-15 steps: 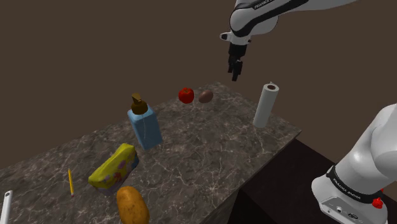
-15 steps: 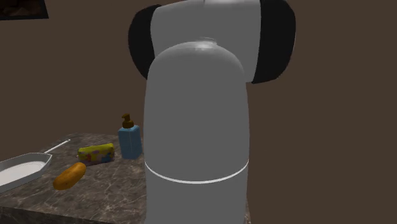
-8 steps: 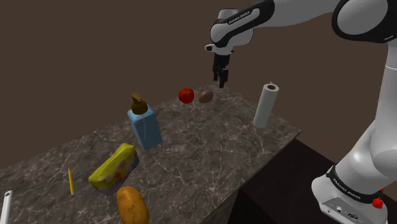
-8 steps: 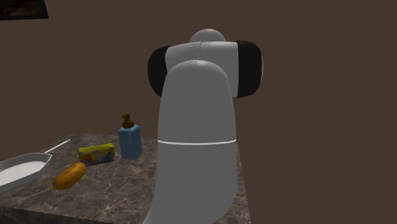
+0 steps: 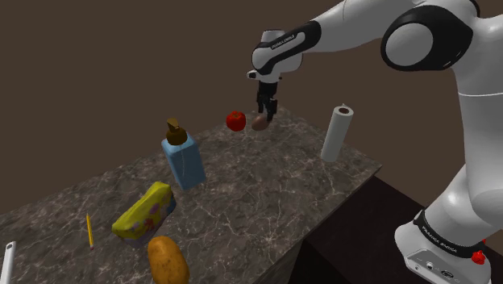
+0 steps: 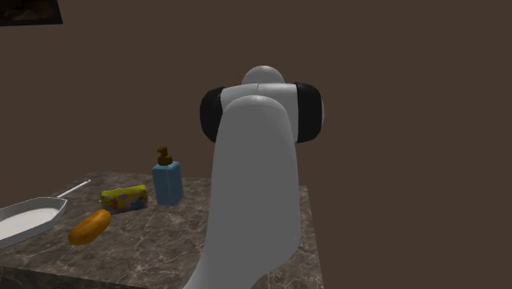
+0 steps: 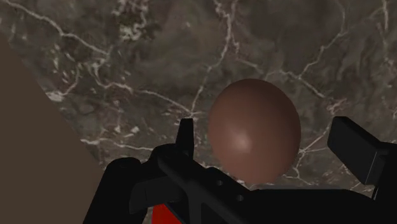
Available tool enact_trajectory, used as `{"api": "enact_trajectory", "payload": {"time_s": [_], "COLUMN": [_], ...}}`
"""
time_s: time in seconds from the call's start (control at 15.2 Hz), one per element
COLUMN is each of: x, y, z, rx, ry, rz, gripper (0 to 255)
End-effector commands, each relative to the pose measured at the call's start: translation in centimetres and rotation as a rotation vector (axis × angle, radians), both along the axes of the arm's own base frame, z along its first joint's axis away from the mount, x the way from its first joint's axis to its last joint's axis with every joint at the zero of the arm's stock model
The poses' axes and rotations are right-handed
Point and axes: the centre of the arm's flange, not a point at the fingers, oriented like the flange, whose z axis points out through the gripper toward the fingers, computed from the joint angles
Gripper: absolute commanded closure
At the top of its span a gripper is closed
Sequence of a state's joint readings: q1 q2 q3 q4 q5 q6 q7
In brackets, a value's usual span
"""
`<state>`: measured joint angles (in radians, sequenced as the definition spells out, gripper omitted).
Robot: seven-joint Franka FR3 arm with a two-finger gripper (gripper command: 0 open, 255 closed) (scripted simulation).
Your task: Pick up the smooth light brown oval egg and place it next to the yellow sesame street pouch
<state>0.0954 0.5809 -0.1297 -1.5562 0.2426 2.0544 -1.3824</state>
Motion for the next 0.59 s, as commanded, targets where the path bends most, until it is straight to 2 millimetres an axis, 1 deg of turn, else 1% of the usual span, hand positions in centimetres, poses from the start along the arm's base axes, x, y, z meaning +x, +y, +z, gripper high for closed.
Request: {"api": "enact_trajectory", "payload": {"time_s": [0.0, 0.2, 0.53], "x": [-0.1, -0.2, -0.2], "y": [0.2, 0.3, 0.3], "z": [-1.1, -2.4, -2.4], "rx": [0.0, 0.0, 0.0], "ry": [0.0, 0.0, 0.0], "rz": [0.001, 0.001, 0.001], "gripper": [0, 0, 0]}}
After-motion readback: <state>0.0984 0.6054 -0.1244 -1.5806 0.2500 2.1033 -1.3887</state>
